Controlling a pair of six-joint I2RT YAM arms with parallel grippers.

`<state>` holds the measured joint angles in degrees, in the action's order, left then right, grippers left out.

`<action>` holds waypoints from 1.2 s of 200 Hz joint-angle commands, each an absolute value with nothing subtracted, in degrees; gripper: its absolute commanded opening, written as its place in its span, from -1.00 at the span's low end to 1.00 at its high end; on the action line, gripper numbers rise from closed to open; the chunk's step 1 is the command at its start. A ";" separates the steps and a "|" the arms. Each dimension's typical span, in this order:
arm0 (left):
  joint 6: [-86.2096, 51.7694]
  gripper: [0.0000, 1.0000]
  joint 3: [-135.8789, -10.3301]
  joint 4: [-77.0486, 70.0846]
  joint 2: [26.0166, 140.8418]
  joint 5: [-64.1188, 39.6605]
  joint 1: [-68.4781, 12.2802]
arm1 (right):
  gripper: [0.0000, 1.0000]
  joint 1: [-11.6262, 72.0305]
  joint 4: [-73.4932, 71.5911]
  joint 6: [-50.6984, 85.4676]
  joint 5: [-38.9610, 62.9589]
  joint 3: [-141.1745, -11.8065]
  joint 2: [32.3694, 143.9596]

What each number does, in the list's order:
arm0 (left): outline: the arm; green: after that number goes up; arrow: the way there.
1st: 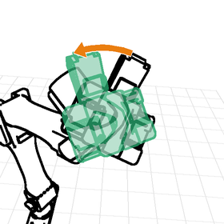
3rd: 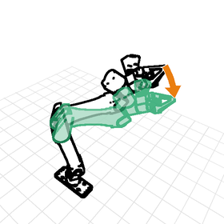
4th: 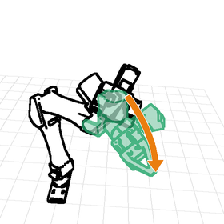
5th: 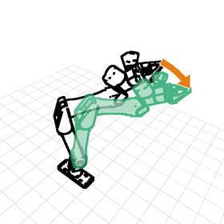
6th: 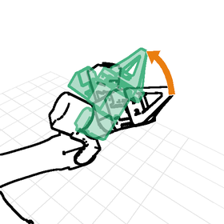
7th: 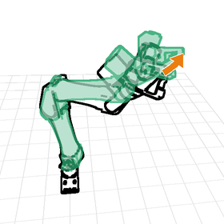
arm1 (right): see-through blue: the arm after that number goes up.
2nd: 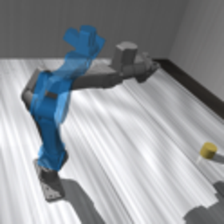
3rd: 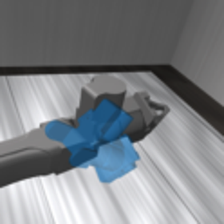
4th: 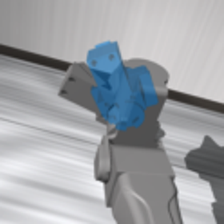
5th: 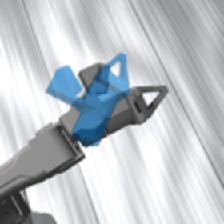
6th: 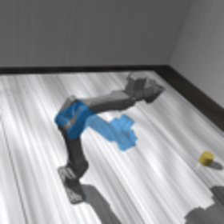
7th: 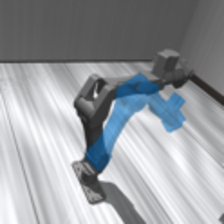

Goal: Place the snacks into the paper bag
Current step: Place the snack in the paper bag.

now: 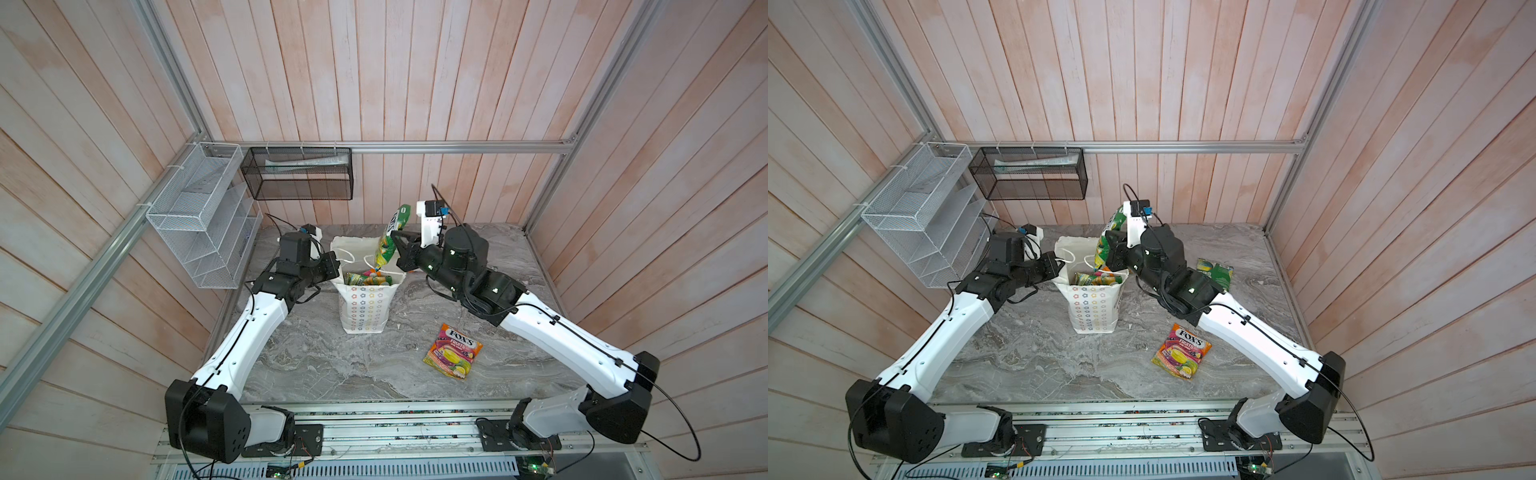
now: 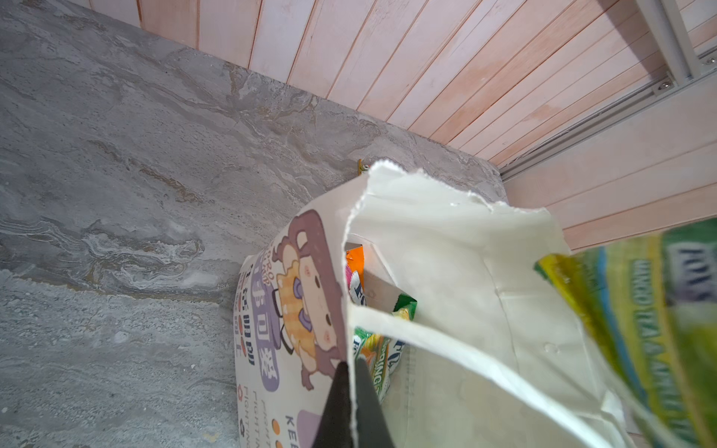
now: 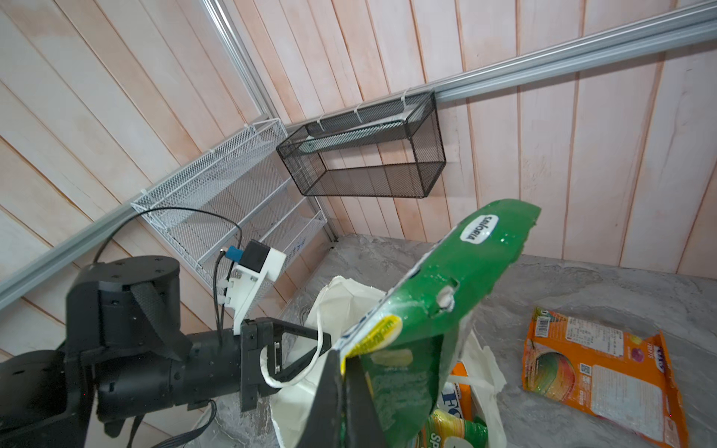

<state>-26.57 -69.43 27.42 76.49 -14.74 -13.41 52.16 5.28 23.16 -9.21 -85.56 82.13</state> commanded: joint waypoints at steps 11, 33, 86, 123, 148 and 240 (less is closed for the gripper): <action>-26.37 -1.00 -69.56 22.68 74.53 -15.61 -13.02 | -1.00 57.05 2.62 13.93 -17.61 -94.05 80.66; -26.41 -1.00 -69.53 22.69 74.36 -15.60 -13.01 | -1.00 59.23 0.08 10.09 -21.39 -94.71 79.00; -26.47 -1.00 -69.52 22.77 74.60 -15.78 -12.92 | -1.00 61.43 -1.20 7.12 -22.75 -96.59 80.86; -26.50 -1.00 -69.56 22.65 74.54 -15.91 -12.78 | -1.00 61.13 -2.54 8.67 -24.00 -92.57 82.08; -26.47 -1.00 -69.48 22.58 74.47 -15.76 -12.80 | -1.00 60.49 -1.59 12.04 -22.52 -90.90 83.53; -26.70 -1.00 -69.50 22.40 74.16 -16.36 -12.74 | -1.00 52.16 1.39 27.41 -7.07 -89.39 91.32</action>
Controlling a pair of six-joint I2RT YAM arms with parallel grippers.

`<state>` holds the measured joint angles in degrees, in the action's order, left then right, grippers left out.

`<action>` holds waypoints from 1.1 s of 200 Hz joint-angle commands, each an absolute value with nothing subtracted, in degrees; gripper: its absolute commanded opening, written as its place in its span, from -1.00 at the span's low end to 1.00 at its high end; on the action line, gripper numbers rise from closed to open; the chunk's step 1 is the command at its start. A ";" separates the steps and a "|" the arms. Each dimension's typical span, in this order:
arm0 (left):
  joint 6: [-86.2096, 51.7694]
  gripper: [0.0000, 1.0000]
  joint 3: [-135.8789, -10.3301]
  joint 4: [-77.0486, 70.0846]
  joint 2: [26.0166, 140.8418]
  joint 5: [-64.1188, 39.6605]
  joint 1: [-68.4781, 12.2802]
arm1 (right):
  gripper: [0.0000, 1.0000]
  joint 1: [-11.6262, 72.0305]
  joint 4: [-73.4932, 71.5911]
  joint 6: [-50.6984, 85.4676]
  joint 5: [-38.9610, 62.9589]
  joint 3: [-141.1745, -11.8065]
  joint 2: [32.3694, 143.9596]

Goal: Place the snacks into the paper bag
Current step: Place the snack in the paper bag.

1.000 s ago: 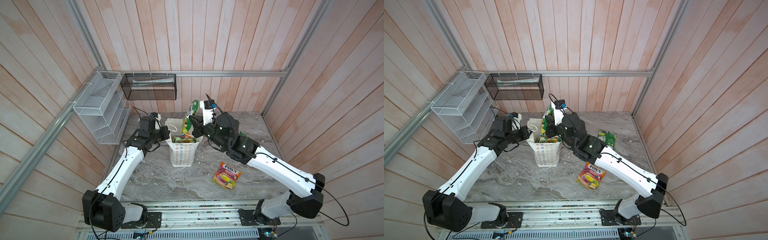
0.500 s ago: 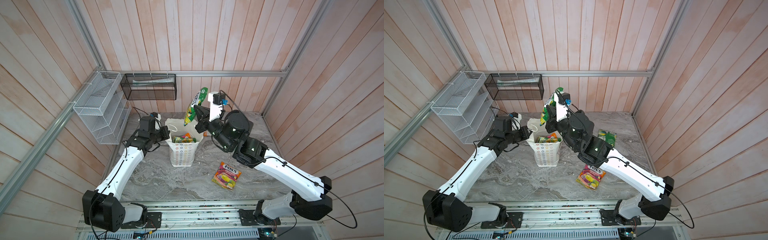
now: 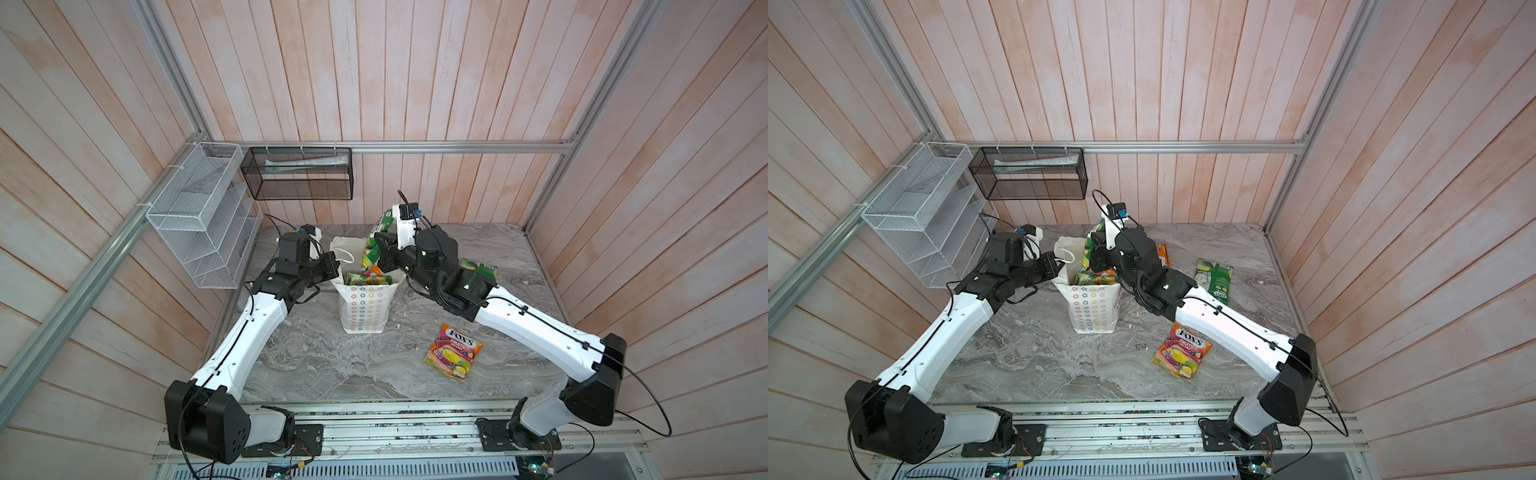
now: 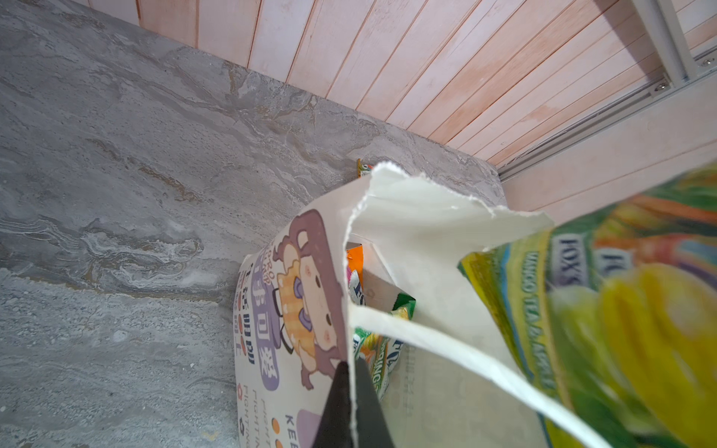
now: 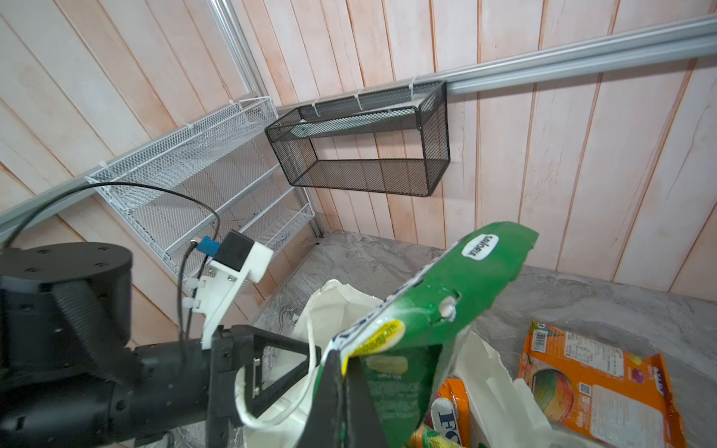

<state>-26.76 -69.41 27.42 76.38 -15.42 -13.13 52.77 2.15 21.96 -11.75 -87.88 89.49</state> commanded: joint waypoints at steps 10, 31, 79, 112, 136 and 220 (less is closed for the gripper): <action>-26.67 -1.00 -69.38 22.41 74.33 -16.34 -12.74 | -1.00 51.74 1.98 29.10 -6.13 -90.11 92.76; -26.74 -1.00 -69.36 22.42 74.58 -16.60 -12.69 | -1.00 51.07 2.64 32.46 -5.35 -90.58 94.81; -26.71 -1.00 -69.28 22.24 74.52 -16.54 -12.66 | -1.00 49.47 -0.73 37.91 -4.15 -89.40 98.95; -26.75 -1.00 -69.13 22.07 74.88 -16.82 -12.68 | -1.00 48.15 -1.97 39.28 -4.06 -87.78 99.98; -26.46 -1.00 -69.25 22.22 74.89 -16.12 -12.72 | -0.74 48.24 -2.36 36.36 -4.34 -84.78 97.39; -26.65 -1.00 -69.45 22.59 76.11 -16.46 -12.67 | 0.21 49.58 13.40 22.11 -11.15 -91.71 87.42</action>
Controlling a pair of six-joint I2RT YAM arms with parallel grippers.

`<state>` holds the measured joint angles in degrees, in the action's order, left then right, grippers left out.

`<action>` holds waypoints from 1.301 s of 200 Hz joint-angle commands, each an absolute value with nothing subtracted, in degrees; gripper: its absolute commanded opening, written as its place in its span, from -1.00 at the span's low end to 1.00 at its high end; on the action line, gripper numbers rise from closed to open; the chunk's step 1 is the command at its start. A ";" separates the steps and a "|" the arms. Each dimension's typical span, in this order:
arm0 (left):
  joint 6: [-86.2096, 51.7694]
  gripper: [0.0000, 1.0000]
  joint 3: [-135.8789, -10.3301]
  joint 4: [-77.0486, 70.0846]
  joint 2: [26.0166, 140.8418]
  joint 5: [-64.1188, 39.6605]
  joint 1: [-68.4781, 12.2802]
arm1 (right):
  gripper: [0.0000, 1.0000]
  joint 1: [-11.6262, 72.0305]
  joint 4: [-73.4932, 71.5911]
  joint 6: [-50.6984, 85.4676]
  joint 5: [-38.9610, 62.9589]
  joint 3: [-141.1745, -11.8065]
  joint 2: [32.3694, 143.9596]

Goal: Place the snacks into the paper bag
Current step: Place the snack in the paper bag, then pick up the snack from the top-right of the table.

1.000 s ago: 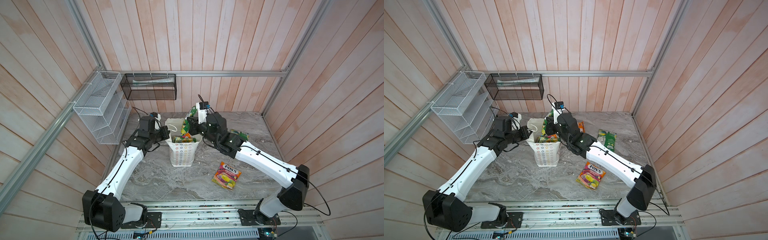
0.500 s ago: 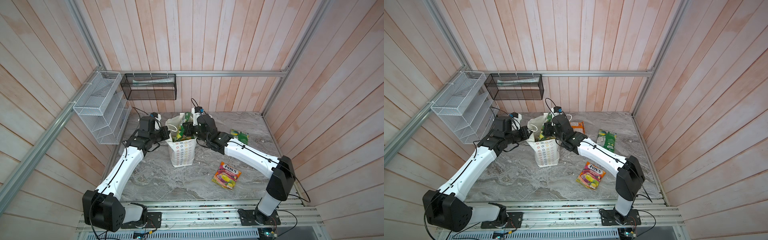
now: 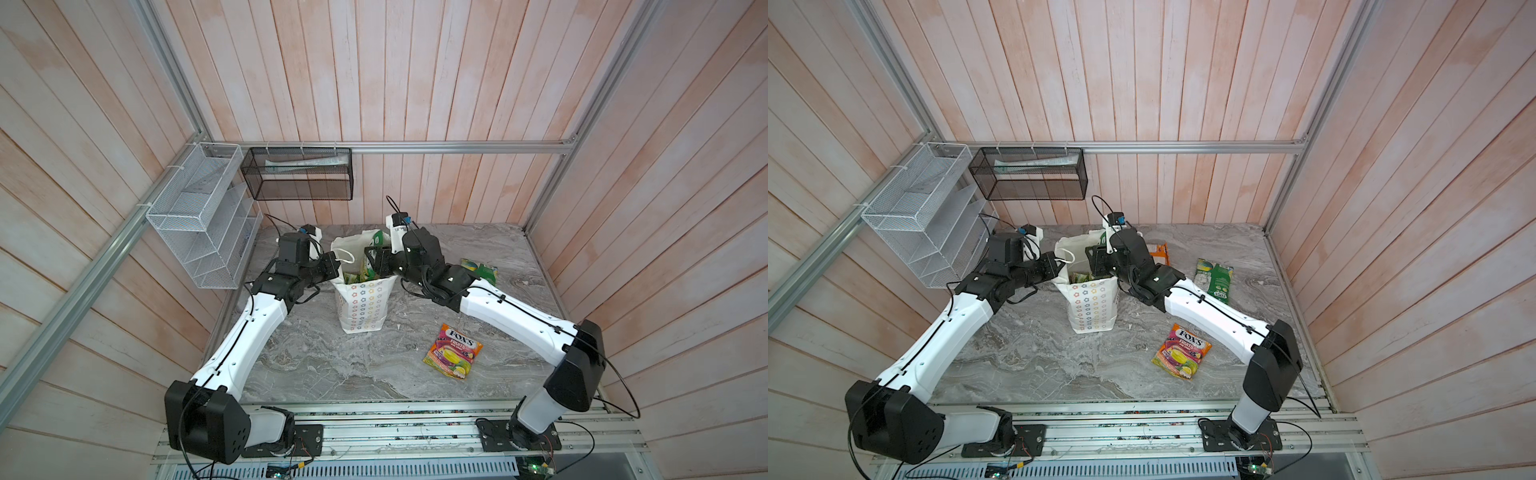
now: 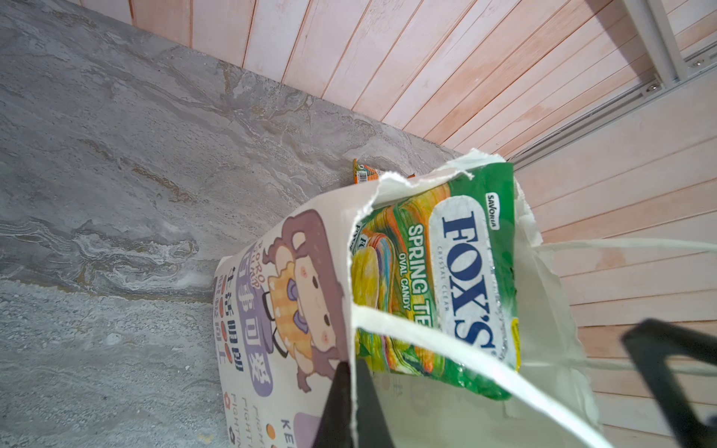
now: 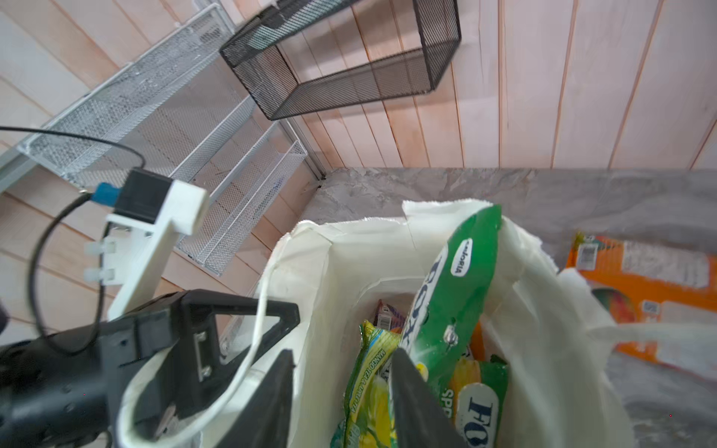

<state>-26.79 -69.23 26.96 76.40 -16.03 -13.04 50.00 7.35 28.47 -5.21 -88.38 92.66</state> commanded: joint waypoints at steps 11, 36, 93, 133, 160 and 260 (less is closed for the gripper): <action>-26.71 -1.00 -69.42 22.71 76.20 -16.12 -12.69 | 0.36 48.23 15.40 21.20 -13.94 -91.16 85.01; -26.87 -1.00 -69.48 22.77 76.60 -16.50 -12.45 | 0.41 40.51 18.19 22.66 -12.57 -86.28 78.45; -27.30 -1.00 -69.47 22.81 77.17 -16.81 -11.94 | 0.48 11.92 12.85 33.33 -0.49 -60.21 65.30; -27.42 -1.00 -69.39 22.59 77.30 -17.11 -11.70 | 0.53 1.94 4.17 35.73 5.54 -45.31 67.39; -27.46 -1.00 -69.08 22.17 77.08 -17.37 -11.70 | 0.57 0.46 2.24 34.56 5.26 -42.84 74.73; -27.29 -1.00 -69.01 21.82 76.14 -17.62 -11.63 | 0.58 -3.16 1.50 27.07 4.16 -53.52 99.53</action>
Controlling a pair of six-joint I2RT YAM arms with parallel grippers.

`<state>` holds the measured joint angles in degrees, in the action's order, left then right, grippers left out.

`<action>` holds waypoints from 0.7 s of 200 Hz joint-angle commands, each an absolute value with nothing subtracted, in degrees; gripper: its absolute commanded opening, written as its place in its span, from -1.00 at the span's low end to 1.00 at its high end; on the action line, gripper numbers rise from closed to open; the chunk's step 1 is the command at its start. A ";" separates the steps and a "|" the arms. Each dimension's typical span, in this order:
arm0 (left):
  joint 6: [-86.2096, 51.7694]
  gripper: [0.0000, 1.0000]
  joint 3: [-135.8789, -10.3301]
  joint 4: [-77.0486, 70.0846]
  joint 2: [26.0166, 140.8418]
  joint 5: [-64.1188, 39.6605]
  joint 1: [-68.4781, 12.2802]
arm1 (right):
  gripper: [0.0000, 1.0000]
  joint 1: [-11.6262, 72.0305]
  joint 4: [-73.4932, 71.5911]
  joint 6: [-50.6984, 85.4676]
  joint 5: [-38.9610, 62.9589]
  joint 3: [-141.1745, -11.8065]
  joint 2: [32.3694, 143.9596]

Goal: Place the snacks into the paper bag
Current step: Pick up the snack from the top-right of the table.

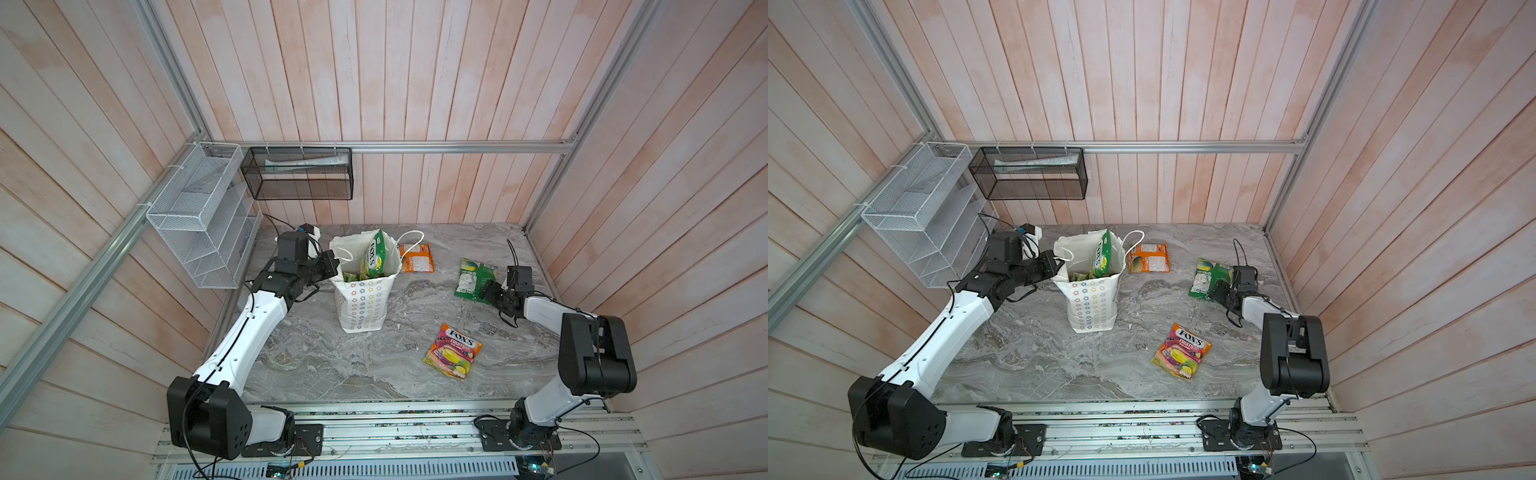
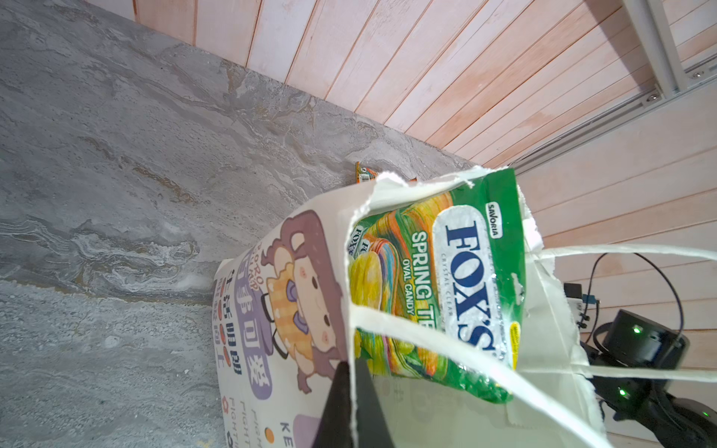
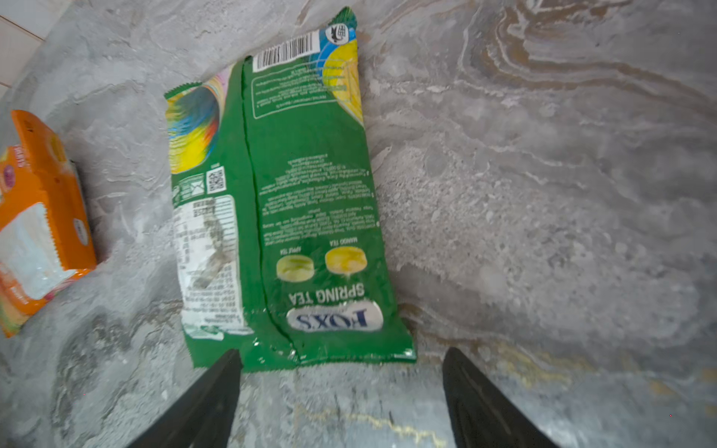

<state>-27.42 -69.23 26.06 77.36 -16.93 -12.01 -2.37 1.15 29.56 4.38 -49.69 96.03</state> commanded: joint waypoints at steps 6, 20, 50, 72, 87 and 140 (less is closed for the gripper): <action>-27.27 -1.00 -68.92 21.80 76.12 -17.59 -11.68 | 0.54 -3.37 1.69 26.99 5.09 -54.32 100.54; -27.20 -1.00 -68.93 21.82 76.16 -17.40 -11.68 | 0.44 -3.60 1.69 26.83 7.08 -55.59 102.31; -27.17 -1.00 -68.91 21.78 76.03 -17.61 -11.69 | 0.15 -3.59 1.45 27.59 7.68 -56.49 105.10; -27.23 -1.00 -68.91 21.80 76.29 -17.57 -11.68 | -0.26 -3.56 1.69 28.02 9.17 -56.53 106.36; -27.33 -1.00 -68.99 21.80 76.29 -17.89 -11.61 | -0.42 -3.59 1.28 28.32 9.53 -55.93 106.28; -27.37 -1.00 -68.91 21.72 76.34 -18.14 -11.61 | -1.00 -3.60 -0.26 30.76 12.89 -52.38 98.87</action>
